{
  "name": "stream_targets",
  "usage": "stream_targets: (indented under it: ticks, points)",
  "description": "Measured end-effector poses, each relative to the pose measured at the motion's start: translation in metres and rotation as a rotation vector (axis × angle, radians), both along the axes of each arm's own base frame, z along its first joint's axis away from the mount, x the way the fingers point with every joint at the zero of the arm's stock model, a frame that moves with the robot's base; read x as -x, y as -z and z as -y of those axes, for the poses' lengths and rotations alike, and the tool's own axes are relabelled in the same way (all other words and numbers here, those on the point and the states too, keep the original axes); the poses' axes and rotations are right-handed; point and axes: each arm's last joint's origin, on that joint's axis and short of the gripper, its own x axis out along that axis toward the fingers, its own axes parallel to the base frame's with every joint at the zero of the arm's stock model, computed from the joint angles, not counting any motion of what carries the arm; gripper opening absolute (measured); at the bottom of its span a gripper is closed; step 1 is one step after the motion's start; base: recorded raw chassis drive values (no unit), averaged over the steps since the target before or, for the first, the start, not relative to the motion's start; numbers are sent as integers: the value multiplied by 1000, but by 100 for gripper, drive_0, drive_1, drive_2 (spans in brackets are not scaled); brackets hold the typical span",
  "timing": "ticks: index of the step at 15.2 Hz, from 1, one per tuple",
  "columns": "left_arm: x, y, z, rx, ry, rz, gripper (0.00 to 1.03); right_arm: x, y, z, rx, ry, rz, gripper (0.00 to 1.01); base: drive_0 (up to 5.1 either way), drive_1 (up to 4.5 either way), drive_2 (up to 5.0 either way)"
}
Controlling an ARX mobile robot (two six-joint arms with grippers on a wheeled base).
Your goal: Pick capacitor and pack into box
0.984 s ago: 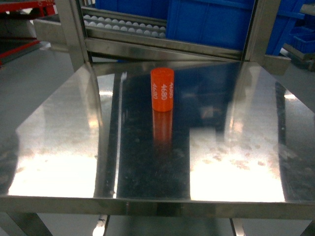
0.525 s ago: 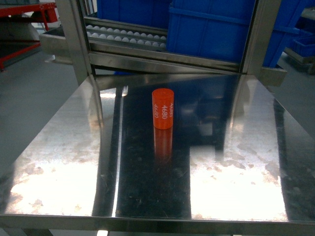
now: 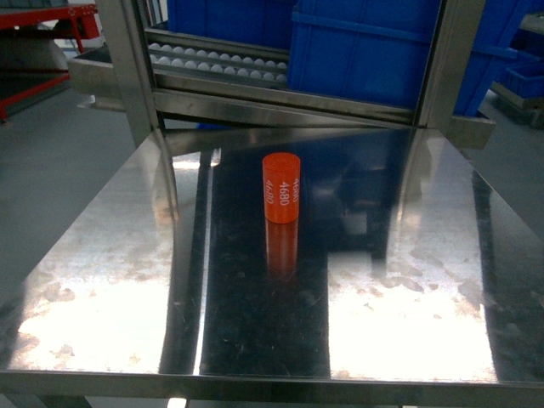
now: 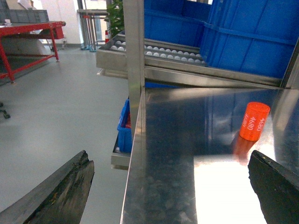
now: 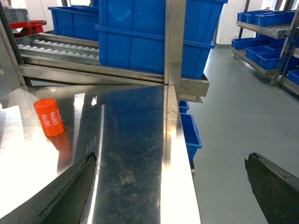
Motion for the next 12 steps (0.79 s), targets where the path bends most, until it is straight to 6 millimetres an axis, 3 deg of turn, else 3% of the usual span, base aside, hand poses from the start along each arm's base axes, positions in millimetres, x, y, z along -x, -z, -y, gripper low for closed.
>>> stream_targets:
  ticks: [12]
  points:
    - [0, 0, 0, 0, 0, 0, 98, 0, 0, 0, 0, 0, 0, 98, 0, 0, 0]
